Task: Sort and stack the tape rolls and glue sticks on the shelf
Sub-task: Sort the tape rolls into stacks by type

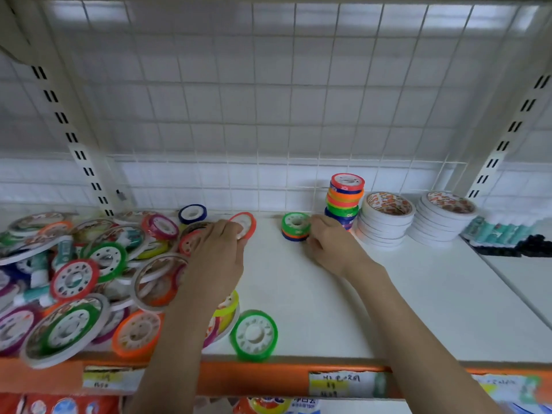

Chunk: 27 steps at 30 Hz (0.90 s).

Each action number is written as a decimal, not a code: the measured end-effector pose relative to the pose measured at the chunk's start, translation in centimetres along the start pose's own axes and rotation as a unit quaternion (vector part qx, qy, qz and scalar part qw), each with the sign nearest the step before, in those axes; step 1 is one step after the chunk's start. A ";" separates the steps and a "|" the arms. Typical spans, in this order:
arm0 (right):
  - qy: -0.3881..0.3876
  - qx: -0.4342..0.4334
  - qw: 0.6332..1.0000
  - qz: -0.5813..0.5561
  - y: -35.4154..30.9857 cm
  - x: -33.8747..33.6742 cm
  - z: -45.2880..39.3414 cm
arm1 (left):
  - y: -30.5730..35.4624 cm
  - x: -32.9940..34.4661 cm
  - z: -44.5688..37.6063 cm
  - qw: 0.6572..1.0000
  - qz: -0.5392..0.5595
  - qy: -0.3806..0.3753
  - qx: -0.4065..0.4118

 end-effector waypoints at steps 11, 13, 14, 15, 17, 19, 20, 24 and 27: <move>0.017 0.088 0.995 0.033 2.9 -1.6 8.2 | 7.1 5.2 -6.8 0.978 -0.145 -0.080 0.129; 0.024 0.100 0.994 0.022 3.1 -1.4 8.4 | 7.9 5.7 -7.4 0.972 -0.168 -0.090 0.139; 0.026 0.107 0.994 0.019 3.1 -1.2 8.3 | 8.2 5.9 -7.6 0.969 -0.177 -0.093 0.143; 0.030 0.112 0.993 0.014 3.2 -1.1 8.2 | 8.5 6.0 -7.8 0.967 -0.186 -0.097 0.146; 0.036 0.120 0.992 0.014 3.2 -0.9 8.2 | 8.9 6.3 -8.2 0.963 -0.199 -0.101 0.152; 0.030 0.122 0.992 0.030 3.0 -0.9 8.4 | 9.1 6.4 -8.5 0.961 -0.207 -0.103 0.153; 0.037 0.119 0.992 0.034 3.1 -1.0 8.4 | 9.3 6.4 -8.6 0.959 -0.212 -0.104 0.154; 0.054 0.115 0.991 0.040 3.4 -1.0 8.5 | 9.4 6.7 -8.7 0.959 -0.206 -0.122 0.155; 0.068 0.112 0.991 0.034 3.1 -1.3 8.6 | 9.4 6.6 -8.6 0.973 -0.135 -0.128 0.137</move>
Point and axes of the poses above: each hand's wrist, its own z-axis away from the middle knuckle, its own x-axis out of the palm, y = z × x, the point moved 6 cm from there along -z, towards the middle knuckle, and after that the axes turned 11 degrees about -z, right-handed, at the moved point
